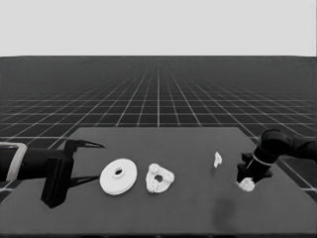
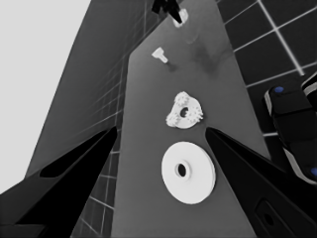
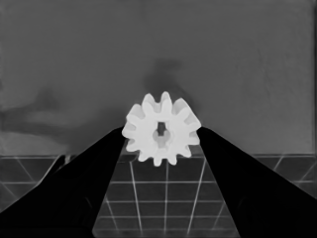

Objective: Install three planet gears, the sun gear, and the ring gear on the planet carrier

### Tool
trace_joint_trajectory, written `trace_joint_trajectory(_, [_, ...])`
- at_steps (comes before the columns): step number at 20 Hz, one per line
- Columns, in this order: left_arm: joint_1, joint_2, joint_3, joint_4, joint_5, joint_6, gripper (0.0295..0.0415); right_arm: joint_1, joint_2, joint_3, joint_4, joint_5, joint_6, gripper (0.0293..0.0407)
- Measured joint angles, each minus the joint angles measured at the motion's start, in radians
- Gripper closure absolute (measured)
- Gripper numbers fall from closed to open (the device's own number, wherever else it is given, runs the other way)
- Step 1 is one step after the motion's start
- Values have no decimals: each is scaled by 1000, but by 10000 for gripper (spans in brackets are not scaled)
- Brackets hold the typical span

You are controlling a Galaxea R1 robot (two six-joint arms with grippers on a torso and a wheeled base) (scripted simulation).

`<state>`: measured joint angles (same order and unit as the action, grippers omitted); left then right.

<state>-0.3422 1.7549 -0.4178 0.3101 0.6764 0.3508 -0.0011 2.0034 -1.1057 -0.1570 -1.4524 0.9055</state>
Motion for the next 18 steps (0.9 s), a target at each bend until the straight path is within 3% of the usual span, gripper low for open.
trace_joint_trajectory(1, [0,0,0,0,0,0,326,17,174,74,-38,-79,423,390])
trace_joint_trajectory(2, [0,0,0,0,0,0,326,27,527,10,-30,-121,629,390])
trace_joint_trajectory(3, [0,0,0,0,0,0,326,31,758,-161,-18,-119,635,390])
trace_joint_trajectory(5, [0,0,0,0,0,0,326,32,959,-417,-8,-100,545,390])
trace_joint_trajectory(10, [0,0,0,0,0,0,326,31,1058,-587,-3,-88,467,390])
trace_joint_trajectory(13, [0,0,0,0,0,0,326,-68,1077,-650,-96,-59,428,390])
trace_joint_trajectory(18, [0,0,0,0,0,0,326,-90,1083,-671,-117,-49,416,390])
